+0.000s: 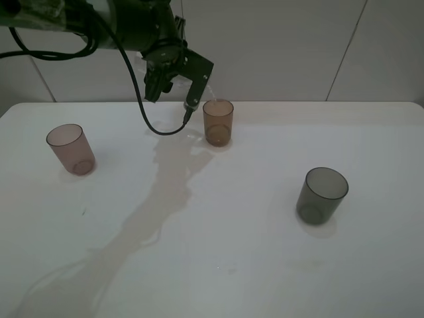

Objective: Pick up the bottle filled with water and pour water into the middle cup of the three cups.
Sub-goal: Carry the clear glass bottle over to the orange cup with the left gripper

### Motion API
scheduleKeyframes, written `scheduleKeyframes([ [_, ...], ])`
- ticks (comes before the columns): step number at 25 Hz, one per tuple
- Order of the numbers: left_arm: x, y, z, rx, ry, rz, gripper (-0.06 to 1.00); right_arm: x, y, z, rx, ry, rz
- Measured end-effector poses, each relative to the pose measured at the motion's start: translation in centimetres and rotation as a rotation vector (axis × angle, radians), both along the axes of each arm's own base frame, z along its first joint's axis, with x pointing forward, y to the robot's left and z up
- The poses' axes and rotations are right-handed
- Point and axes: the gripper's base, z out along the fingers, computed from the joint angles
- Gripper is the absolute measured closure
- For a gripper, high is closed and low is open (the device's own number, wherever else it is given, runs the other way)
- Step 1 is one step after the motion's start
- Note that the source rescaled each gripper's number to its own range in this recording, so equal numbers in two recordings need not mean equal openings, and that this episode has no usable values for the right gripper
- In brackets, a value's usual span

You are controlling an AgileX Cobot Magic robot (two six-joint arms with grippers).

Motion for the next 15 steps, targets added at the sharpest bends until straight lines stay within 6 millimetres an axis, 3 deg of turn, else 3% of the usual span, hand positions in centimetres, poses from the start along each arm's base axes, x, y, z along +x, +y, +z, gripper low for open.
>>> scheduleKeyframes([
  [15,-0.03,-0.36,0.21,0.039,-0.03,-0.04,0.93,0.0,0.0,0.0,0.0,0.0,0.0],
])
